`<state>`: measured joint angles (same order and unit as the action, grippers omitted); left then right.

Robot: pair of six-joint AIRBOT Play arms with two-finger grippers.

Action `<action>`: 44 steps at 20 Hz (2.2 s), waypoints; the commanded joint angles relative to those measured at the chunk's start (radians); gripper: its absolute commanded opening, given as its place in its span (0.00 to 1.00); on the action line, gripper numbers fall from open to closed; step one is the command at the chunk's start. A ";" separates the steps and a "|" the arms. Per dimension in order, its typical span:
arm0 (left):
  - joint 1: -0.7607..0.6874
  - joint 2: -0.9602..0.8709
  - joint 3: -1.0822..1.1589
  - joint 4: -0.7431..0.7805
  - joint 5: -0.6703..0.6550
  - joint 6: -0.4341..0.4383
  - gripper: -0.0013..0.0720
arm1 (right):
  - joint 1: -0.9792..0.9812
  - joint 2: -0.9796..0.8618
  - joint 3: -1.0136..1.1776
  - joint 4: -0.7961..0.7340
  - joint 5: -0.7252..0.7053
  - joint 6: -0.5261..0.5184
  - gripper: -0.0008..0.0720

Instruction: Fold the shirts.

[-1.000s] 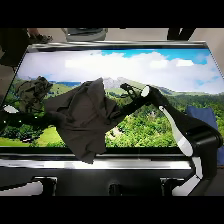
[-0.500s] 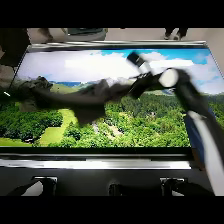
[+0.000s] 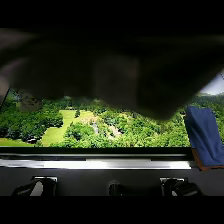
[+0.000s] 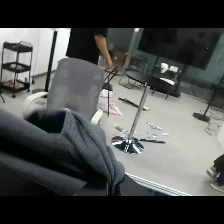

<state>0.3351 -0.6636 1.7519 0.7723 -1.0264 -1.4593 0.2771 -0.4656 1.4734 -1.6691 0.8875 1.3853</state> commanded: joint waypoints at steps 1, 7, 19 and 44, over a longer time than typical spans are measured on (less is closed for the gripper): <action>0.000 0.023 0.022 -0.003 -0.056 -0.045 0.06 | 0.000 0.097 0.000 -0.064 0.114 0.083 0.07; 0.000 -0.116 -0.081 -0.002 -0.384 -0.014 0.06 | 0.000 -0.087 -0.007 -0.132 0.377 0.072 0.08; 0.000 -0.636 -0.824 -0.044 -0.020 0.185 0.06 | 0.000 -0.986 -0.119 0.042 -0.133 0.265 0.08; -0.030 -0.788 -0.846 0.228 -0.040 0.176 0.64 | -0.465 -0.859 -0.437 0.460 0.544 -0.302 0.88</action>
<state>0.3389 -1.4494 0.9176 1.0046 -1.1572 -1.2839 -0.1791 -1.3258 1.1294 -1.2896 1.4433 1.1095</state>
